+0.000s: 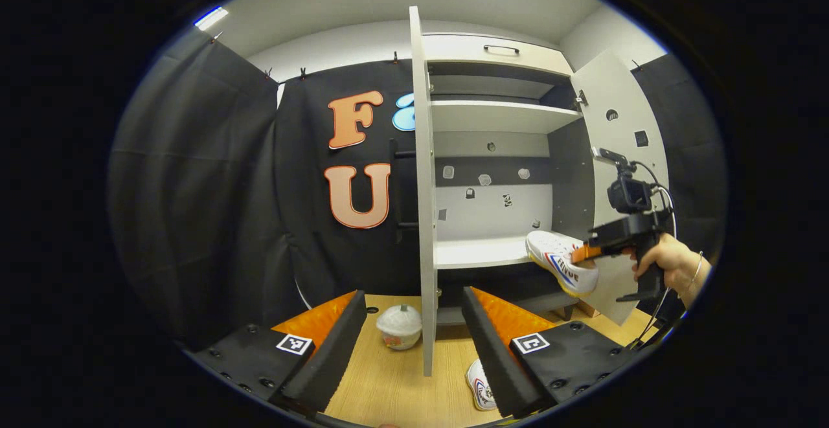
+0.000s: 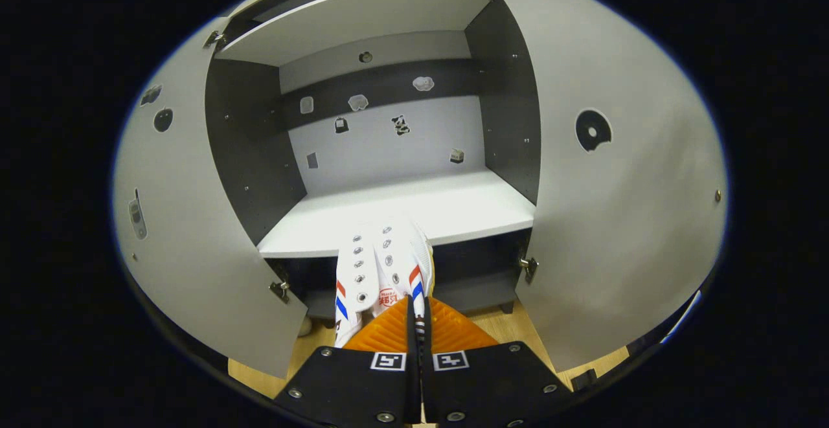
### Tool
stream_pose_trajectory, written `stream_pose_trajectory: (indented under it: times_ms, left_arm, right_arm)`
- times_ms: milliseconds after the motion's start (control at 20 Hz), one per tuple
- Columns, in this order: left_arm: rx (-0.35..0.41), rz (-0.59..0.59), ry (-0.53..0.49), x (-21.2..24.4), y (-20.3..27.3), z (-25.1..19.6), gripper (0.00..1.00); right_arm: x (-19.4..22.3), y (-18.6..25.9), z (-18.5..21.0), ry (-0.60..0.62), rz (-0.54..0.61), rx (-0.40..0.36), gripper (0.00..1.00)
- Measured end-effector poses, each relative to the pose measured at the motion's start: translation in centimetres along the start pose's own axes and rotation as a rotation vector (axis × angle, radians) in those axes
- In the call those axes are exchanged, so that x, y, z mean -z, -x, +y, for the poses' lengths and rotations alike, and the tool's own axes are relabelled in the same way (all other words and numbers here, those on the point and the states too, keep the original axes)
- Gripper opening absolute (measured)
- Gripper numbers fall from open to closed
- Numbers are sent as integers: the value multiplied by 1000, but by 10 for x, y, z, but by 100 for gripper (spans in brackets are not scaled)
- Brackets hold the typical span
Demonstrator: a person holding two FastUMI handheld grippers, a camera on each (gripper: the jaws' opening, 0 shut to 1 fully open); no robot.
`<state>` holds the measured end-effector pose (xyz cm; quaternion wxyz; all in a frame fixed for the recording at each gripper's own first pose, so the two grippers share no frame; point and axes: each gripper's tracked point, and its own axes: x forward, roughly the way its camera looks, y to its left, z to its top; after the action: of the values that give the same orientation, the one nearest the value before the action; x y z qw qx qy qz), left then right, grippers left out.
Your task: Grab one shoe with the right hand and put it into the shoe cabinet, grab the other shoe with the left hand and put it into the shoe cabinet; then close the right door with the right hand and the left door with the left hand.
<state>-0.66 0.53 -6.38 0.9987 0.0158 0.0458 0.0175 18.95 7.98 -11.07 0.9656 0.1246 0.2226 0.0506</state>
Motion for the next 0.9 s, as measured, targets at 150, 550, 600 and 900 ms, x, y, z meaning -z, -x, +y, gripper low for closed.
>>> stream_pose_trajectory:
  times_ms: [150,550,600,900]
  left_arm:
    - [-9,1,12,1,3,4,94]
    - [-53,19,30,12,-1,17,94]
    - [-62,27,27,14,-2,18,96]
    - [-95,58,27,29,-5,19,94]
  right_arm:
    - [-38,-18,2,6,-28,17,1]
    - [-94,-119,-8,-65,45,69,0]
    - [-91,-134,-9,-88,80,68,1]
    - [-67,-191,-28,-154,217,125,0]
